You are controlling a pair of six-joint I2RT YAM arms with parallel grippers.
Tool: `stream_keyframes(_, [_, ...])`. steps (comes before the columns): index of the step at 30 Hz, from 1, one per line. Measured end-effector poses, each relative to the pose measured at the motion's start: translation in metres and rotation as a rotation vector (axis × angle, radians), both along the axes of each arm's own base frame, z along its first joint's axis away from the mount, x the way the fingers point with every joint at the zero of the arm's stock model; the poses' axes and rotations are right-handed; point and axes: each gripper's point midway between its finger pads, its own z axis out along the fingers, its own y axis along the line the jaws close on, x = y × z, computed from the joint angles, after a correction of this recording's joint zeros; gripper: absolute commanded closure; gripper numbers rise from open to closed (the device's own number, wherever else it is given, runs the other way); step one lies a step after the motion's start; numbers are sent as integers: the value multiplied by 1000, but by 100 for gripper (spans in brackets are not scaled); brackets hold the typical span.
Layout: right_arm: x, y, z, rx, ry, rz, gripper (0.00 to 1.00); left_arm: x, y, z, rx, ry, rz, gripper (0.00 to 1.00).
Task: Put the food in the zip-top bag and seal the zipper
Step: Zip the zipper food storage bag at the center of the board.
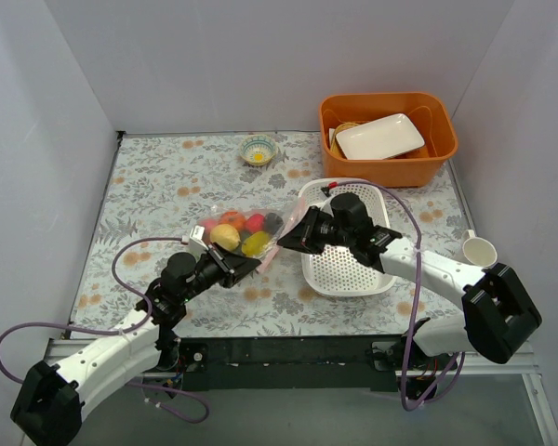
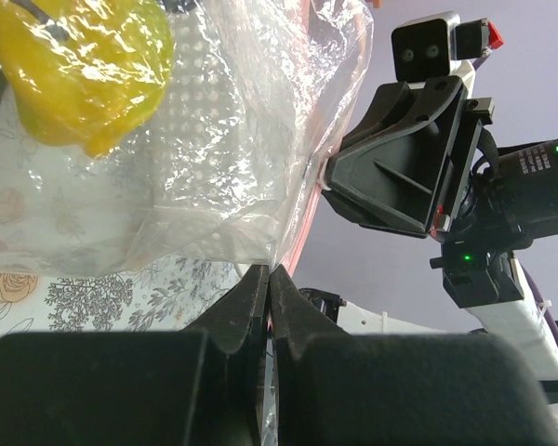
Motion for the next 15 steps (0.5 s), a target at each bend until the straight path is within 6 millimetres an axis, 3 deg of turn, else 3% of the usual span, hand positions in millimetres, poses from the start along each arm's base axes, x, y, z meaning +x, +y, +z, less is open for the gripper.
stream_keyframes(15, [19,-16,4,18,9,-44,96,-1,11,8,30,20,48,100])
